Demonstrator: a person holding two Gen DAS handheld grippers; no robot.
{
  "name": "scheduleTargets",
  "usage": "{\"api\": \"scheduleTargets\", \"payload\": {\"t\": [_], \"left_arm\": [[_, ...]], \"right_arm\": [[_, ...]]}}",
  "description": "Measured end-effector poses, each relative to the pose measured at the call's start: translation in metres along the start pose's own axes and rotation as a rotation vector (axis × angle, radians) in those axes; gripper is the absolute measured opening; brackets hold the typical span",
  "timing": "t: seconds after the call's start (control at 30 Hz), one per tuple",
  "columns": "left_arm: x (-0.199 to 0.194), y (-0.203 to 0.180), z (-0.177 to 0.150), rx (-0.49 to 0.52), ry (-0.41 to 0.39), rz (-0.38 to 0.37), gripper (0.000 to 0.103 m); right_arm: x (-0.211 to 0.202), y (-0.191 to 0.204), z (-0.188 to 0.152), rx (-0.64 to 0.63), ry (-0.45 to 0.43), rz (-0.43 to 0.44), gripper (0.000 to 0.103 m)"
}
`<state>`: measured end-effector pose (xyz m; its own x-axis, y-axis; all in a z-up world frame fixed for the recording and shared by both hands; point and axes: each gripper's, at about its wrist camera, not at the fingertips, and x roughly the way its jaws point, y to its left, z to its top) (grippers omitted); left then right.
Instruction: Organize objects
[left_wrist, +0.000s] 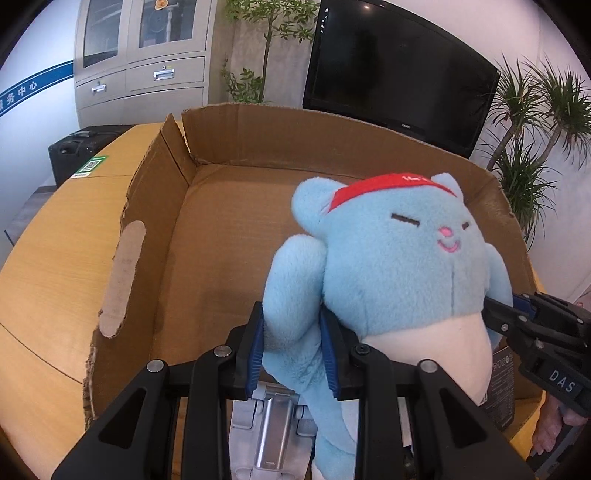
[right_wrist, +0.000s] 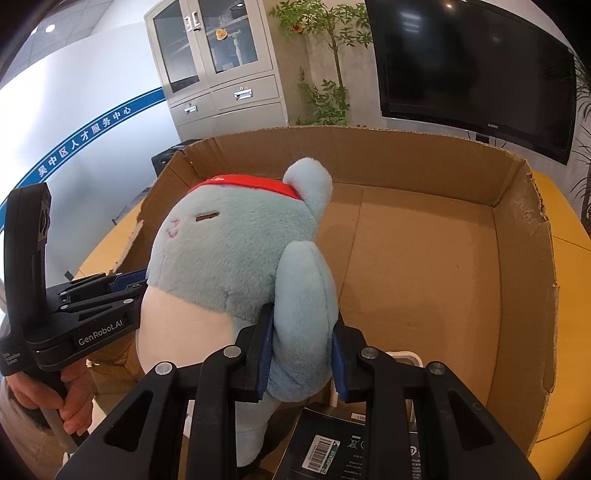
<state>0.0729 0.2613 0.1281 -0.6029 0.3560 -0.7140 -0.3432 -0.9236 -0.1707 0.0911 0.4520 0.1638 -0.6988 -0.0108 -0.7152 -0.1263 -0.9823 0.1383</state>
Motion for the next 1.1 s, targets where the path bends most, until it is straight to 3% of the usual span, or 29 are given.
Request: {"api": "scheduleTargets", "payload": {"t": [0.2, 0.43, 0.53, 0.6, 0.63, 0.7, 0.77, 1.1], "left_arm": [[0.014, -0.004, -0.006, 0.022, 0.018, 0.038, 0.023], [0.011, -0.01, -0.007, 0.051, -0.011, 0.072, 0.026], [0.008, -0.009, -0.009, 0.055, -0.035, 0.119, 0.046], [0.004, -0.006, -0.01, 0.066, -0.058, 0.16, 0.073], [0.001, -0.006, -0.012, 0.077, -0.069, 0.18, 0.077], [-0.006, -0.005, -0.016, 0.096, -0.08, 0.205, 0.08], [-0.01, -0.004, -0.02, 0.098, -0.064, 0.204, 0.082], [-0.028, -0.005, -0.044, 0.07, -0.033, 0.177, 0.087]], "right_arm": [[0.019, 0.0, -0.005, -0.013, 0.03, -0.042, 0.027], [0.021, -0.001, -0.008, -0.005, 0.0, -0.105, 0.032], [0.021, -0.001, -0.01, -0.012, -0.001, -0.156, 0.043], [0.019, 0.0, -0.011, -0.036, -0.003, -0.221, 0.058], [0.018, 0.0, -0.012, -0.043, -0.006, -0.24, 0.064], [0.009, -0.006, -0.014, -0.037, -0.031, -0.259, 0.086], [-0.002, -0.012, -0.017, -0.002, -0.056, -0.259, 0.094], [-0.044, -0.013, -0.047, 0.033, -0.106, -0.272, 0.098]]}}
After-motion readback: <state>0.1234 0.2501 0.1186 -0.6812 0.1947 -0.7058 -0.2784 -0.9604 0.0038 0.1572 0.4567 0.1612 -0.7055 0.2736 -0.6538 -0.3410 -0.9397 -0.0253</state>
